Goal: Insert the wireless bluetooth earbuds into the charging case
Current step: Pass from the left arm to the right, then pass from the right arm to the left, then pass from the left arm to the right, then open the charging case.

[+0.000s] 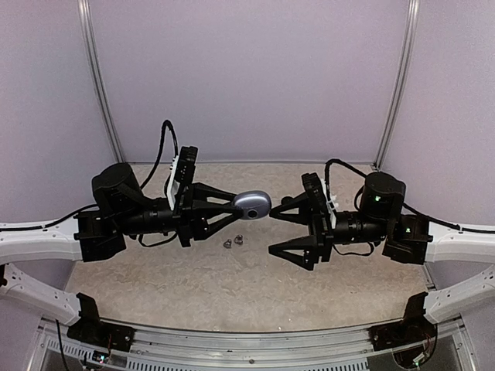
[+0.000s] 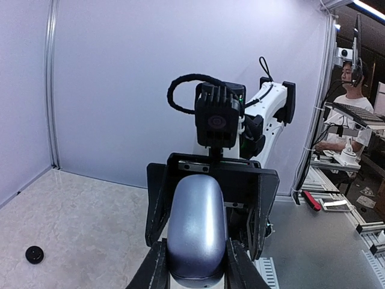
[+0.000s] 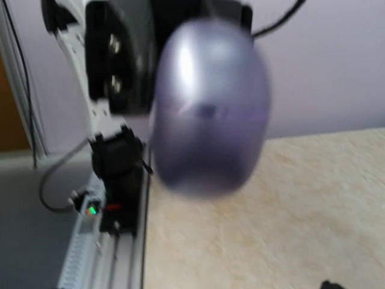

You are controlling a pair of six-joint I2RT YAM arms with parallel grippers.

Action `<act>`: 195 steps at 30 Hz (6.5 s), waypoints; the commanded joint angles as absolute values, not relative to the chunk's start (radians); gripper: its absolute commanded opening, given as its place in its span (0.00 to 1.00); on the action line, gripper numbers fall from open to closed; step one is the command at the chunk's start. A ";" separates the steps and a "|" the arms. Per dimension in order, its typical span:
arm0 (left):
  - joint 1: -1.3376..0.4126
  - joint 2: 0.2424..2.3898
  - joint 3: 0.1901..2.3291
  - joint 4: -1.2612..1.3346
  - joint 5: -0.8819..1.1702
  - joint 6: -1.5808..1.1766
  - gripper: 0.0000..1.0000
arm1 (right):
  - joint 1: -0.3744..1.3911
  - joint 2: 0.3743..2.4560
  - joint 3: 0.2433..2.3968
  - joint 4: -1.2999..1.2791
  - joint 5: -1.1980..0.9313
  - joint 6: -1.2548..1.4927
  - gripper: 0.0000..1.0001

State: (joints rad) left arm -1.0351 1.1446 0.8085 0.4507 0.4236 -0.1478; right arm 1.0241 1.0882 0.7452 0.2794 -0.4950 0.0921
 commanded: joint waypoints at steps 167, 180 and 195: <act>-1.097 1.278 0.931 0.372 0.433 -0.041 0.33 | 1.008 1.153 0.756 0.419 -0.596 0.116 0.17; -1.061 1.229 0.911 0.382 0.338 -0.080 0.42 | 1.009 1.144 0.748 0.405 -0.619 0.073 0.03; -1.024 1.198 0.884 0.381 0.315 -0.088 0.49 | 1.010 1.118 0.721 0.429 -0.574 0.085 0.01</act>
State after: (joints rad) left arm -1.0374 1.2259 0.9031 0.3725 0.3347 -0.0853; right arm 1.0058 1.1584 0.7395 0.4004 -0.6029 0.0750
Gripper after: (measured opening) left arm 0.467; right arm 0.271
